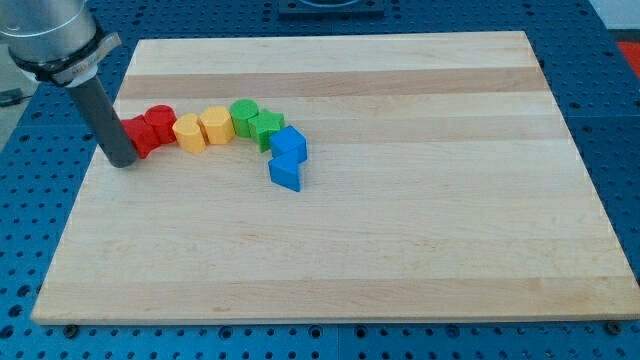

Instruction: Push the red blocks to the top left to the yellow blocks

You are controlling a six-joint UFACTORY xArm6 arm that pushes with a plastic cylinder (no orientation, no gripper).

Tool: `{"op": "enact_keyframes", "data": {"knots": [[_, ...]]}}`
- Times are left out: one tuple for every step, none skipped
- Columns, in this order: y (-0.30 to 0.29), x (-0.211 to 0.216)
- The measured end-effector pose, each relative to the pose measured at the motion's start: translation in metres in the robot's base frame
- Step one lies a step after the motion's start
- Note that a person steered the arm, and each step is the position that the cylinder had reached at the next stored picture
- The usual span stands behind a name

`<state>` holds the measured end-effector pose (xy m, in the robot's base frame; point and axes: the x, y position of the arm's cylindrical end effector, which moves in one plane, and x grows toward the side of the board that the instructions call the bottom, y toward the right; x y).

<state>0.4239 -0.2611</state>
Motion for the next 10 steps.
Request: {"op": "enact_keyframes", "data": {"knots": [[0.0,-0.012],[-0.001,-0.037],[-0.001,-0.071],[-0.001,-0.104],[-0.002,-0.129],[-0.023,-0.119],[-0.026,-0.076],[0.014,-0.032],[0.027,-0.017],[0.044,-0.013]]}}
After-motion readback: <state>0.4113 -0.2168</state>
